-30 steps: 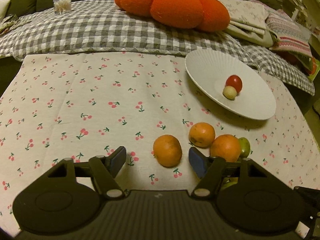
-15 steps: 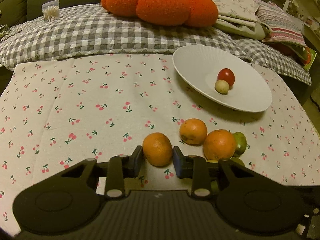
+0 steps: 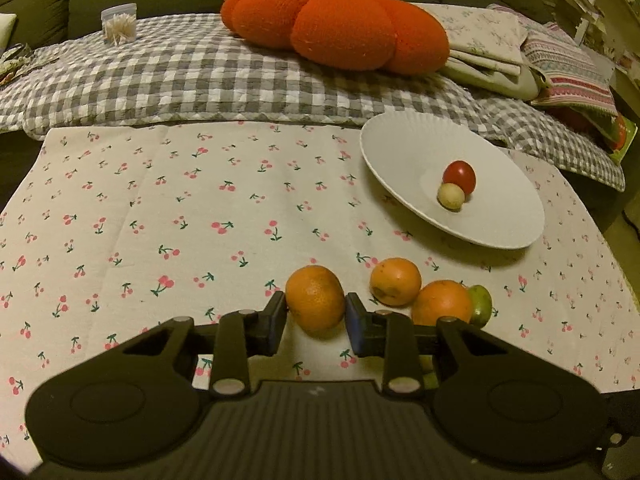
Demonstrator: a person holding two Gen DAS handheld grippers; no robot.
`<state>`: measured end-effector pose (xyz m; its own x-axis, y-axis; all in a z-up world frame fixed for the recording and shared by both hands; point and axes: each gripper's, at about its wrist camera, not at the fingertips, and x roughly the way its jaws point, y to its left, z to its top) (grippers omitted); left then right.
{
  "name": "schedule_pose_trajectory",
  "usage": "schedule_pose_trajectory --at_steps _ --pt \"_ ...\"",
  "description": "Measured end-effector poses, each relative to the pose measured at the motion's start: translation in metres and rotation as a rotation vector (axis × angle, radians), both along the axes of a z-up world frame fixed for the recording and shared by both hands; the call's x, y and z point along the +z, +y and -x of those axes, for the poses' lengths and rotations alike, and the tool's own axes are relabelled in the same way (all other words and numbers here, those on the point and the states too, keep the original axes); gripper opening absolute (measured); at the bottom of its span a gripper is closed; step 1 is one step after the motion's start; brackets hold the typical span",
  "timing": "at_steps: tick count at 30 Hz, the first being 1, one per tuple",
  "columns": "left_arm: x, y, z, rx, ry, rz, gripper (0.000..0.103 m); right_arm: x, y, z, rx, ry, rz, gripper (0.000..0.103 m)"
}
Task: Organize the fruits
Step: 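Grasp a mandarin orange with left tool while right tool grasps small yellow lime, then carry orange and yellow lime onto the white plate and open both tools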
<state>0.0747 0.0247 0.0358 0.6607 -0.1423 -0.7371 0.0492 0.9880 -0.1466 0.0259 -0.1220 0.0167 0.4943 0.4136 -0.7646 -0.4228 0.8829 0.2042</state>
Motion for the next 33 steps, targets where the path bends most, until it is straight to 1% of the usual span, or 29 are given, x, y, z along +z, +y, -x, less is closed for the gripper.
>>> schedule_pose_trajectory --at_steps 5,10,22,33 --pt "0.004 -0.004 0.002 -0.016 -0.01 0.003 0.029 0.004 0.002 0.003 0.021 -0.017 -0.002 0.023" --pt "0.013 0.0 0.004 -0.008 -0.029 0.019 0.029 0.015 0.001 0.007 0.034 -0.047 -0.01 0.023" --pt "0.025 0.0 0.006 -0.007 -0.065 0.045 0.029 0.034 -0.016 0.001 -0.005 -0.094 -0.035 0.023" --pt "0.038 -0.014 0.004 -0.053 -0.094 0.053 0.029 0.052 -0.05 -0.024 -0.103 -0.111 -0.065 0.023"
